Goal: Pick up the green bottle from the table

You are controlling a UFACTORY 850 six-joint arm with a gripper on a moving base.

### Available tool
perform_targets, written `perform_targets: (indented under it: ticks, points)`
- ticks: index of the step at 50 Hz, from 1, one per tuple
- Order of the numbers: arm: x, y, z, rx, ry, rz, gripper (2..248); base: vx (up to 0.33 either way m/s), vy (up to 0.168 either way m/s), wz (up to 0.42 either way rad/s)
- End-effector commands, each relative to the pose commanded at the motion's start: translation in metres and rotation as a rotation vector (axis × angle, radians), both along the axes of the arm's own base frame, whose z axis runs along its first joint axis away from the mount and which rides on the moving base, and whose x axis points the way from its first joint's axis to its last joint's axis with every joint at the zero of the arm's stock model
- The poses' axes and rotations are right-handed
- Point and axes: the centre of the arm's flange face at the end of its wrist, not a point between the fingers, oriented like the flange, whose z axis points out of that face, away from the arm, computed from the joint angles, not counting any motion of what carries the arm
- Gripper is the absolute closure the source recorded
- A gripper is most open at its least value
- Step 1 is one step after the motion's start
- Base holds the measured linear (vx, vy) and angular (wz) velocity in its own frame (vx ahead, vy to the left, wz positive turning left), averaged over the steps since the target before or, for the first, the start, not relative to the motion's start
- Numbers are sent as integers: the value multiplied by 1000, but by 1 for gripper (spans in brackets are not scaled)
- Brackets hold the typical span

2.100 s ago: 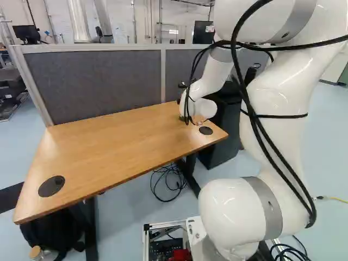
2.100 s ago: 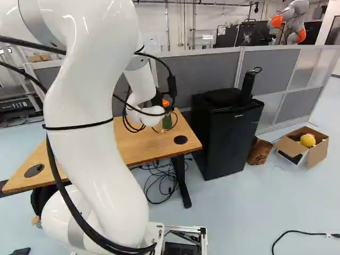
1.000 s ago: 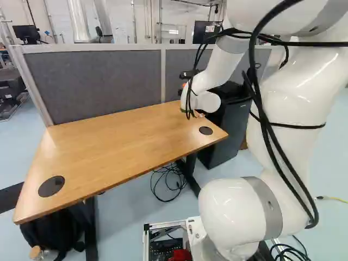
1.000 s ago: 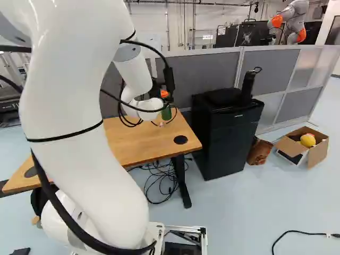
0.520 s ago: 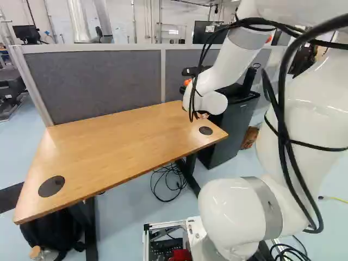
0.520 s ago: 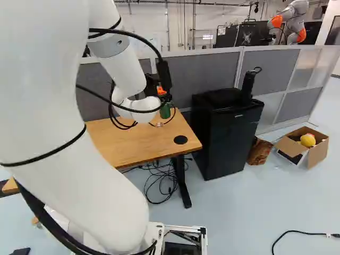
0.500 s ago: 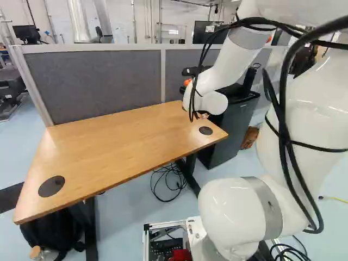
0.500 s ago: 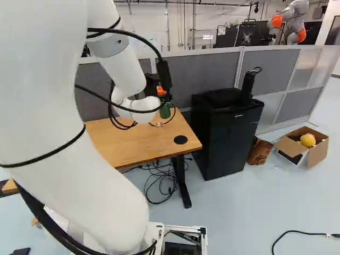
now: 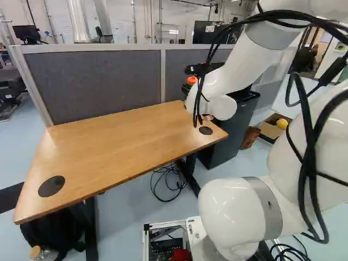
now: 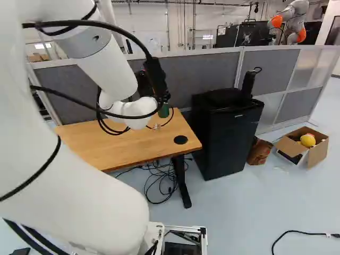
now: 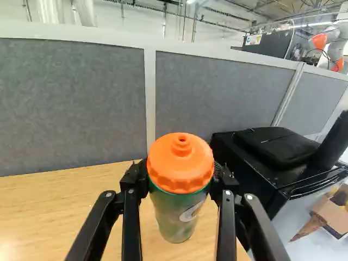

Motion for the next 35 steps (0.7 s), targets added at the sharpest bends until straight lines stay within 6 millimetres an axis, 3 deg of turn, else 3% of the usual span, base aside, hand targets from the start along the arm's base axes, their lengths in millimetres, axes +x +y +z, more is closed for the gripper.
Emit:
perform_targets:
  ticks: [35]
  points:
    - [-19,4,-20,13,40,-6,126,0,0,0]
